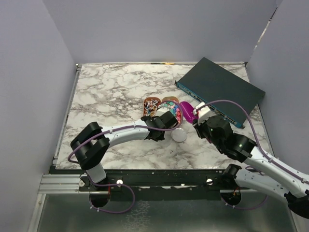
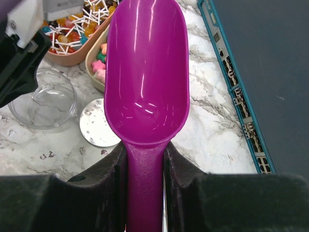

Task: Pack the candies
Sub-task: Move the packing bottle to the center of the board, then scoop the fake candies from the storage box.

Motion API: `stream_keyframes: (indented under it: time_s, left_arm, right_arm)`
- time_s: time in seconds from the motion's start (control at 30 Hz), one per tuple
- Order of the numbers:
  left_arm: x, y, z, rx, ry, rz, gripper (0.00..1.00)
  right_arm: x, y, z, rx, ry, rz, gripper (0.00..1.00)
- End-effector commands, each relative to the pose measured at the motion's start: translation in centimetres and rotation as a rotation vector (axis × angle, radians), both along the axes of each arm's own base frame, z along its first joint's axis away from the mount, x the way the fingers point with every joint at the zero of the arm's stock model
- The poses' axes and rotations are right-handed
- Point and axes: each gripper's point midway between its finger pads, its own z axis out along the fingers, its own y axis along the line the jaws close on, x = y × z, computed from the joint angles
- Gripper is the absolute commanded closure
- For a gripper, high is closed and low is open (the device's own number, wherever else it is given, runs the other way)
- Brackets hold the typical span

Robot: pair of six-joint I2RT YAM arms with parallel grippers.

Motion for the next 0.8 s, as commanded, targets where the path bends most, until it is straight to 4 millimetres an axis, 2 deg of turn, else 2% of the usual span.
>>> stream_keyframes:
  time_s: [0.0,0.1,0.17,0.37,0.57,0.77]
  left_arm:
    - [-0.4,-0.1,2.4,-0.061,-0.029,-0.005,0.69]
    - [-0.2,0.2,4.2,-0.088,-0.067,-0.006,0.63]
    - [-0.1,0.4,5.6,-0.113,-0.097,-0.014,0.53]
    - [0.3,1.5,9.5,-0.137,-0.205,-0.061,0.35]
    - [0.7,2.7,11.9,-0.113,-0.305,-0.138,0.13]
    - [0.8,3.9,14.3,-0.130,-0.402,-0.191,0.01]
  right_arm:
    - [0.4,0.3,0.7,0.021,-0.002,-0.026,0.99]
    - [0.3,1.0,0.2,0.028,0.037,-0.017,0.99]
    - [0.3,1.4,-0.2,0.023,0.068,-0.014,0.99]
    - [0.3,2.4,-1.2,-0.002,0.183,-0.039,0.99]
    - [0.0,3.3,-2.4,-0.065,0.311,-0.041,0.99]
    - [-0.8,4.2,-2.9,-0.113,0.455,-0.026,0.99]
